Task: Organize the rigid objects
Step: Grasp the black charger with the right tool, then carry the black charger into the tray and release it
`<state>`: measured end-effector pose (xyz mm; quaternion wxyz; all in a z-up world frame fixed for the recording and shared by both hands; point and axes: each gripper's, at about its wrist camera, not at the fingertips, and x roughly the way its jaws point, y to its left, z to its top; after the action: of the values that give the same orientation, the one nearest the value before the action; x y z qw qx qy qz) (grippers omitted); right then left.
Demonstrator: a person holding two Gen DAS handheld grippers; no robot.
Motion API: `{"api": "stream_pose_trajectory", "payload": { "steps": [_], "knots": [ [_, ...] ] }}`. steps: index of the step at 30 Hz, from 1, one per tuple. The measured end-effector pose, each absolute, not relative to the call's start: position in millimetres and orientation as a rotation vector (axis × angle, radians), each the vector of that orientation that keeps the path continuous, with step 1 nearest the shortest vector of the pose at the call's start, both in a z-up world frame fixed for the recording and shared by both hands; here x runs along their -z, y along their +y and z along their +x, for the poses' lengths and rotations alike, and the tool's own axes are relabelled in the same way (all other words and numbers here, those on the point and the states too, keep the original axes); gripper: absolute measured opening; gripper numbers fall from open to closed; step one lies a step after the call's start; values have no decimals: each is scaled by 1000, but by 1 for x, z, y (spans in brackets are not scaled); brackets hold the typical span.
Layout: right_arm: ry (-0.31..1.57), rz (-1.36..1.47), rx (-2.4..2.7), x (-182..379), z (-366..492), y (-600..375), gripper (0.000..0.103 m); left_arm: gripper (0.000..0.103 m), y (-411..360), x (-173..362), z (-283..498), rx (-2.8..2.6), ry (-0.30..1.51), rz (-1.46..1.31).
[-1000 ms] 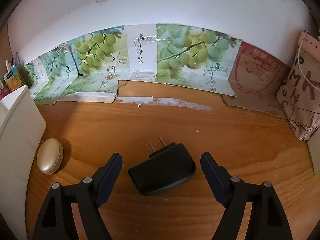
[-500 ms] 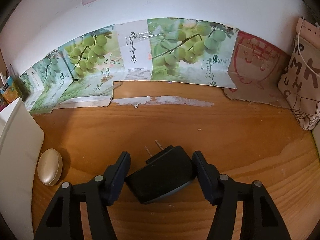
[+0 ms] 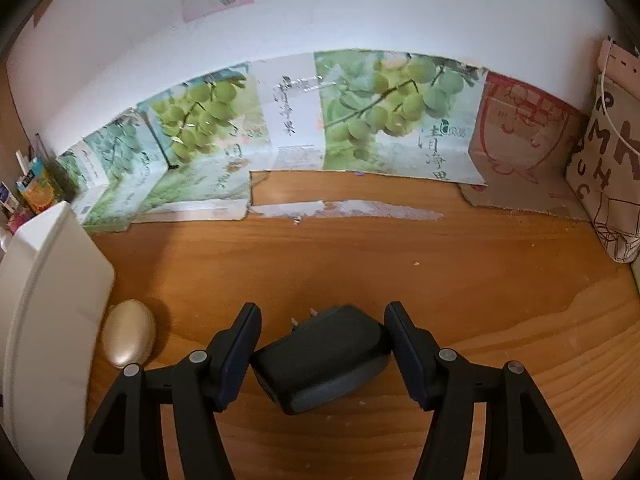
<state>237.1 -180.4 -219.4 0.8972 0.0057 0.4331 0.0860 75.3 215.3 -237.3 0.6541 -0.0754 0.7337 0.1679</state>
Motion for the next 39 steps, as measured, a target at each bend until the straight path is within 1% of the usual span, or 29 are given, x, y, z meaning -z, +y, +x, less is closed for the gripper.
{"api": "stream_pose_trajectory", "payload": {
  "steps": [11, 21, 27, 39],
  "knots": [
    [831, 5, -270, 187, 218, -169, 64, 22, 221, 243, 66, -411, 1668, -169],
    [763, 18, -363, 156, 197, -148, 64, 21, 217, 250, 75, -412, 1673, -156],
    [727, 11, -444, 139, 179, -123, 64, 20, 214, 249, 84, -396, 1680, -144],
    [704, -9, -648, 122, 141, -62, 64, 20, 211, 239, 89, -370, 1656, -127]
  ]
}}
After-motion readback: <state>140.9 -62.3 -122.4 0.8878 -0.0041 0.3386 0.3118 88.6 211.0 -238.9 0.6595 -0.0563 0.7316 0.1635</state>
